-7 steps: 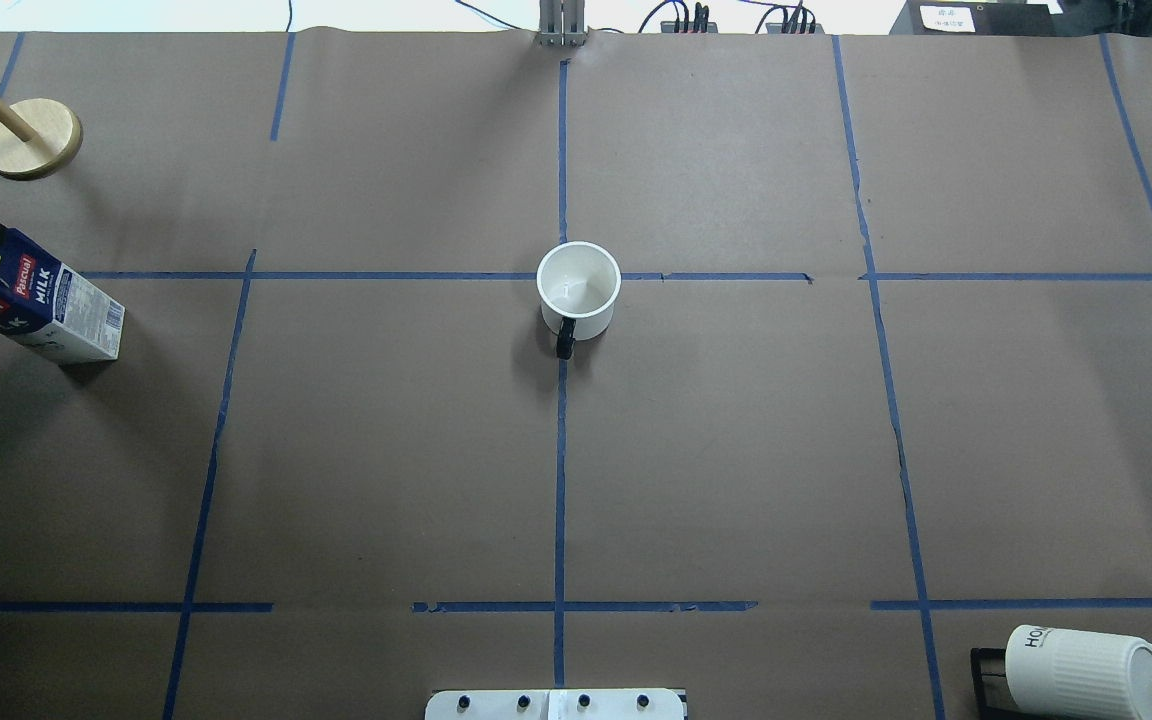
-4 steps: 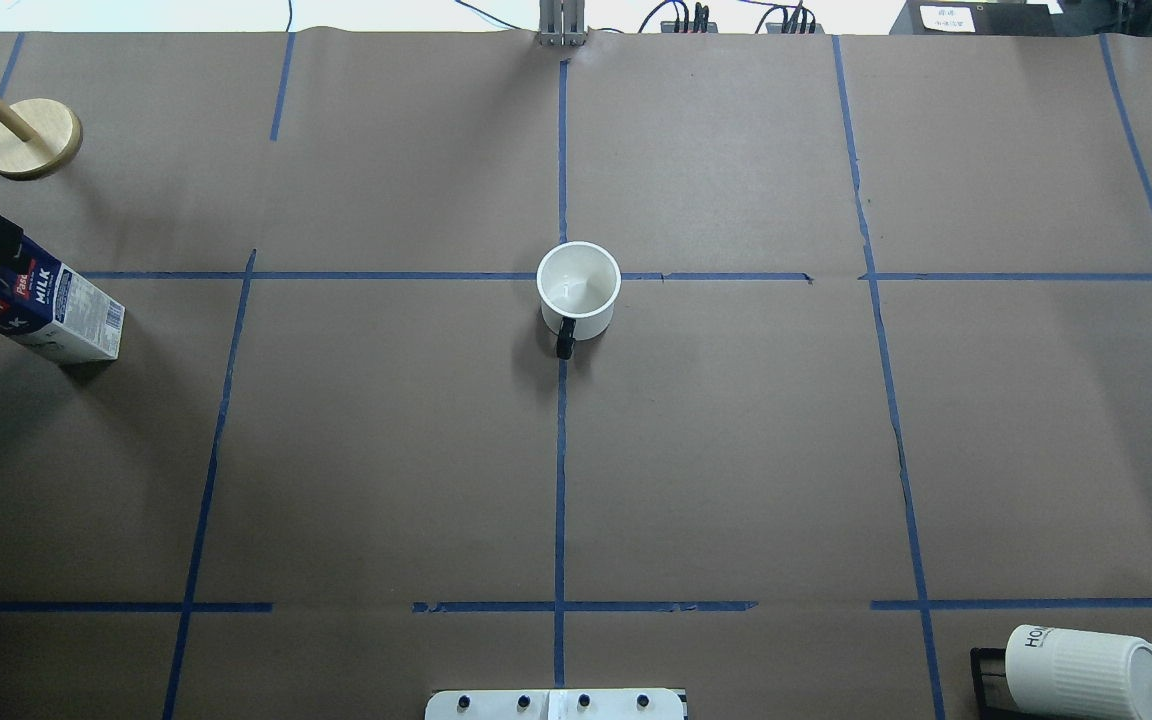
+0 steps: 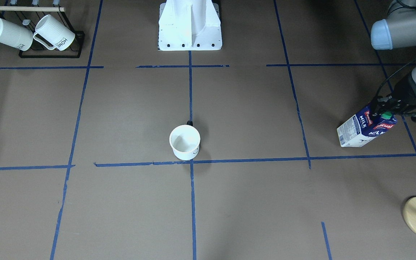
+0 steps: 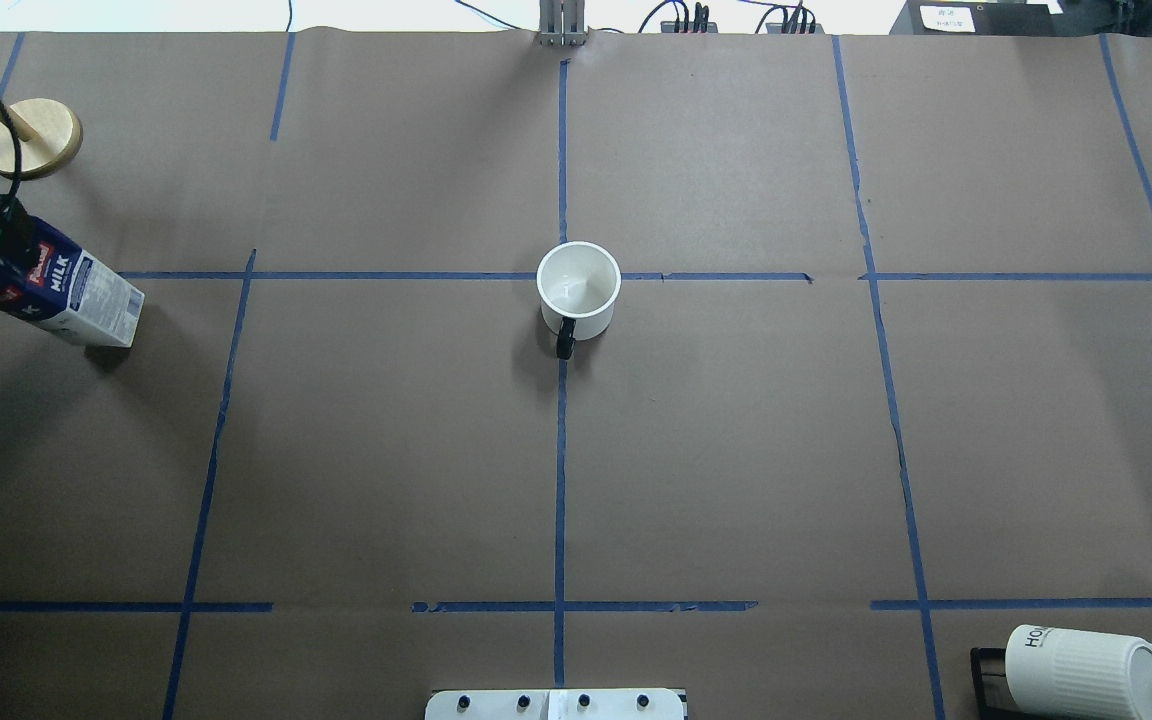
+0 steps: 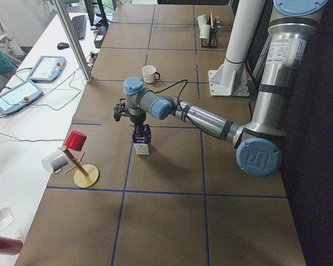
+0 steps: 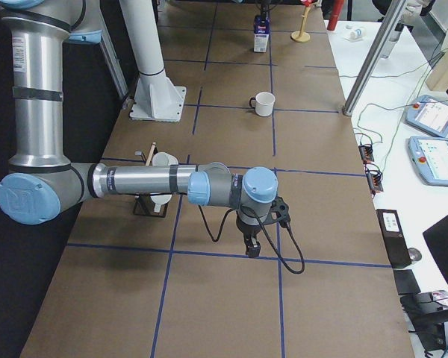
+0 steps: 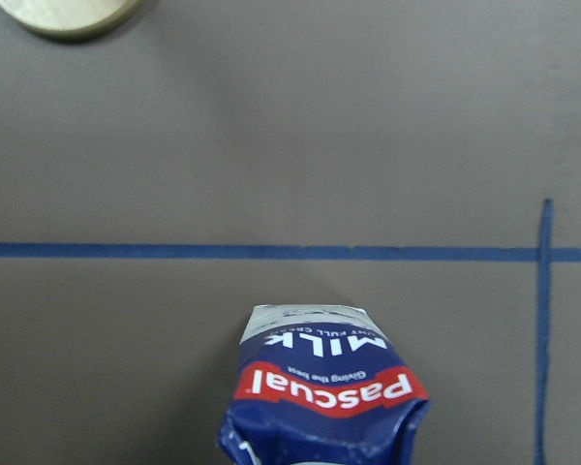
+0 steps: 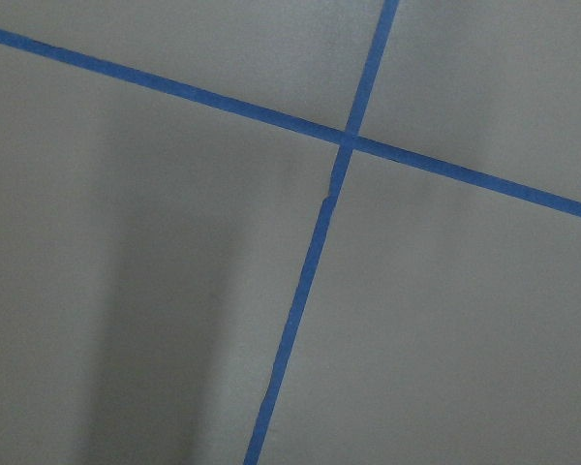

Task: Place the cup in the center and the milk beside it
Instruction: 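Reach the left gripper down and grasp the top of the milk carton, then carry the milk carton with the left gripper and set it beside the mug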

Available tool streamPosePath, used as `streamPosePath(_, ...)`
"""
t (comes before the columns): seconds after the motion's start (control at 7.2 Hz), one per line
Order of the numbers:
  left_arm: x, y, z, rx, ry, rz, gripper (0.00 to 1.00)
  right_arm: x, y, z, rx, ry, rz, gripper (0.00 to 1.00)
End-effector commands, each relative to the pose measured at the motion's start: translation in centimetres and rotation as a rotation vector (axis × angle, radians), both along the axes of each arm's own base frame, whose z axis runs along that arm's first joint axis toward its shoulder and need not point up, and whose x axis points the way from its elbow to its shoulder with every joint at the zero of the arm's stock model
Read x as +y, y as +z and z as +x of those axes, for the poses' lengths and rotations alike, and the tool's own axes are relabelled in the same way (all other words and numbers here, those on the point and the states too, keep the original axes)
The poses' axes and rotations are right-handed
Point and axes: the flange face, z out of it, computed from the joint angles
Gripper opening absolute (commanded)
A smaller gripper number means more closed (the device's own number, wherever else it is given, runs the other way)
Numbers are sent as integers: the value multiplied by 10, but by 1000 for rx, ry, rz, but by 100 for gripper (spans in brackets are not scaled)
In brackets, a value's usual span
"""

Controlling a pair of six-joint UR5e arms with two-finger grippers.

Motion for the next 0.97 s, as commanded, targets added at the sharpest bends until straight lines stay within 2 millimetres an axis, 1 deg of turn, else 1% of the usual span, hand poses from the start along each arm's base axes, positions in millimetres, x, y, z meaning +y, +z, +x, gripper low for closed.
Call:
streamPosePath(0.0, -38, -114, 29, -7, 15, -14, 44, 0, 1, 0, 0, 0, -2, 100)
streamPosePath(0.14, -39, -161, 63, 8, 25, -23, 44, 0, 1, 0, 0, 0, -3, 100)
streamPosePath(0.28, -29, -221, 127, 29, 15, -34, 44, 1, 2, 0, 0, 1, -6, 100)
streamPosePath(0.42, -5, -273, 204, 27, -6, -55, 44, 1, 4, 0, 0, 1, -9, 100)
streamPosePath(0.56, 1, -314, 249, 25, -27, -62, 44, 1, 4, 0, 0, 3, -10, 100)
streamPosePath(0.69, 6, -339, 288, 18, -24, -69, 45, 1, 4, 0, 0, 3, -10, 100)
streamPosePath(0.83, 8, -349, 311, 15, -19, -63, 45, 1, 3, 0, 0, 4, -10, 100)
